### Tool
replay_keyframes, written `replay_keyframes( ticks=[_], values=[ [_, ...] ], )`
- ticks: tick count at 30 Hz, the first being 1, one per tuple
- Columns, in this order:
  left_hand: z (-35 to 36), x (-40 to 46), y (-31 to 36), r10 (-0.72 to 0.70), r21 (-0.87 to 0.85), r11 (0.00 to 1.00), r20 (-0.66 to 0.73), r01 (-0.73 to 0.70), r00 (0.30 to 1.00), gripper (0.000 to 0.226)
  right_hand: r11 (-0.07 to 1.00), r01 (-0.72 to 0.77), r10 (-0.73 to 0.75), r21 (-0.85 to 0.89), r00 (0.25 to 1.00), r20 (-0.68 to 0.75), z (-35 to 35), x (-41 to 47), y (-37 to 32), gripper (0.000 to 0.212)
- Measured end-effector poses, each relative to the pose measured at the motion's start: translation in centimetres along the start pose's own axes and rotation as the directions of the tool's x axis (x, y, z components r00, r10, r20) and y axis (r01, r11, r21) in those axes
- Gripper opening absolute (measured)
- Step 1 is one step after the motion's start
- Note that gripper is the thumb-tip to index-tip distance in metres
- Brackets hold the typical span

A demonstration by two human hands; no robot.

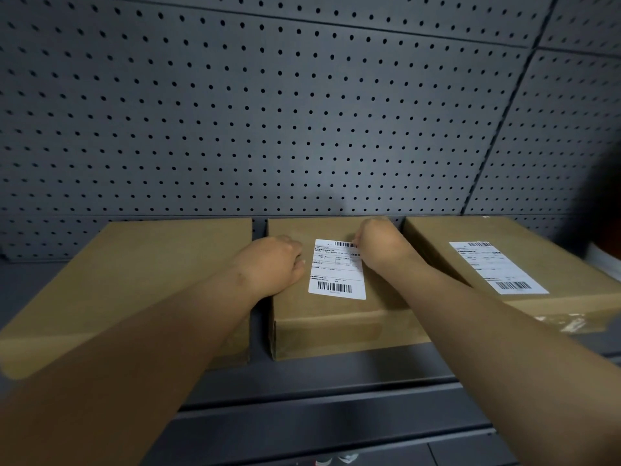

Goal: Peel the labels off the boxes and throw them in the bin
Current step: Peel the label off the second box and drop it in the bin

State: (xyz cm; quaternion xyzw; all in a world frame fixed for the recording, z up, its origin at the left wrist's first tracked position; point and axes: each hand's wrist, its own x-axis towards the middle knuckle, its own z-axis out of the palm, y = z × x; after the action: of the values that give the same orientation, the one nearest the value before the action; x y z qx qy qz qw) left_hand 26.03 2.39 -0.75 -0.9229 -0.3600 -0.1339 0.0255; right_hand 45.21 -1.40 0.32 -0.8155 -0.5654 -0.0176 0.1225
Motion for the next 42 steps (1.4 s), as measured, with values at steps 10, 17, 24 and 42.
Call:
replay_keyframes(
  ticks=[10,17,24,42],
  values=[
    [0.0,-0.1,0.2,-0.008,0.028,1.000,0.014,0.007,1.000,0.030,0.928,-0.094,0.077,0.361,0.995,0.060,-0.5,0.9,1.1,0.044],
    [0.0,-0.1,0.3,-0.008,0.039,0.999,0.024,0.007,1.000,0.031,0.936,-0.081,0.071,0.344,0.997,0.042,-0.7,0.0,-0.1,0.025],
    [0.0,0.0,0.3,-0.024,0.076,0.997,0.040,0.021,0.999,0.029,0.708,-0.050,0.005,0.705,0.998,0.066,-0.9,-1.0,1.5,0.026],
    [-0.2,0.0,0.6,-0.047,0.054,0.998,0.051,0.044,0.998,0.030,0.981,0.084,-0.112,0.178,0.981,0.157,-1.6,0.7,-3.1,0.012]
  ],
)
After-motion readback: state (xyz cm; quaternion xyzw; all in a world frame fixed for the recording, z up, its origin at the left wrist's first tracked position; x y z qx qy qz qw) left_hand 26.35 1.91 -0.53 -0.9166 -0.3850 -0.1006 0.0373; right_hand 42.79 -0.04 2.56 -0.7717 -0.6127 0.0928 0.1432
